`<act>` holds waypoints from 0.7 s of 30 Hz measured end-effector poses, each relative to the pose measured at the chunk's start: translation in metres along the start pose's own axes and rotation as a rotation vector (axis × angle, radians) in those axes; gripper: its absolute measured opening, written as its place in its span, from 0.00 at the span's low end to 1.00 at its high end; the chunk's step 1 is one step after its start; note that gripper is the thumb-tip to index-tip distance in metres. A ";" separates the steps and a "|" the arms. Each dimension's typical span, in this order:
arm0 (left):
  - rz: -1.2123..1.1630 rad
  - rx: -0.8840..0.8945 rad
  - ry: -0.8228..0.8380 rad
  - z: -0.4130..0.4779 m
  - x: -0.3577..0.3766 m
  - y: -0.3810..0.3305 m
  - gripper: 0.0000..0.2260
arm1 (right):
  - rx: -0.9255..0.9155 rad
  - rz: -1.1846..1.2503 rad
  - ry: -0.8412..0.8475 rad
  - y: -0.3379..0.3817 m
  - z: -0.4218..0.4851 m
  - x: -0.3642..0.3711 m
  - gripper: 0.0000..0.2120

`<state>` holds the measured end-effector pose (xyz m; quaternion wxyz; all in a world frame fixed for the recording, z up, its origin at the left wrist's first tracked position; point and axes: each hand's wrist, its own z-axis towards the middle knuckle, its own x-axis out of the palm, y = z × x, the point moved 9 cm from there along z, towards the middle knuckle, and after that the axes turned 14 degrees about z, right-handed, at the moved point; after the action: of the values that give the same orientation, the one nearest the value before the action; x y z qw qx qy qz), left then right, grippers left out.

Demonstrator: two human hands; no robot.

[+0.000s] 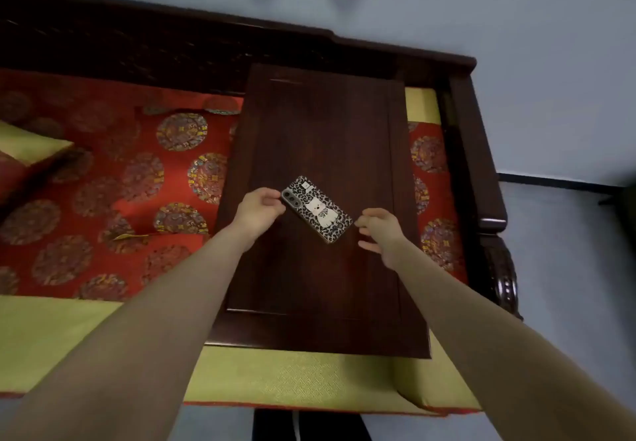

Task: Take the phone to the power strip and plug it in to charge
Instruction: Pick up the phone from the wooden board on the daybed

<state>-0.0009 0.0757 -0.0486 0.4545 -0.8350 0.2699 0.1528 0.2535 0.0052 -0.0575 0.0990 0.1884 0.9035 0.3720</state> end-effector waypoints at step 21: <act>0.076 -0.180 0.300 0.071 0.033 -0.002 0.17 | 0.111 0.228 -0.195 -0.019 0.059 0.006 0.15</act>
<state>0.0259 0.1261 -0.1020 0.3267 -0.8748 0.3513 0.0673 0.2621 0.0327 -0.1134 0.1330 0.3300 0.8815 0.3103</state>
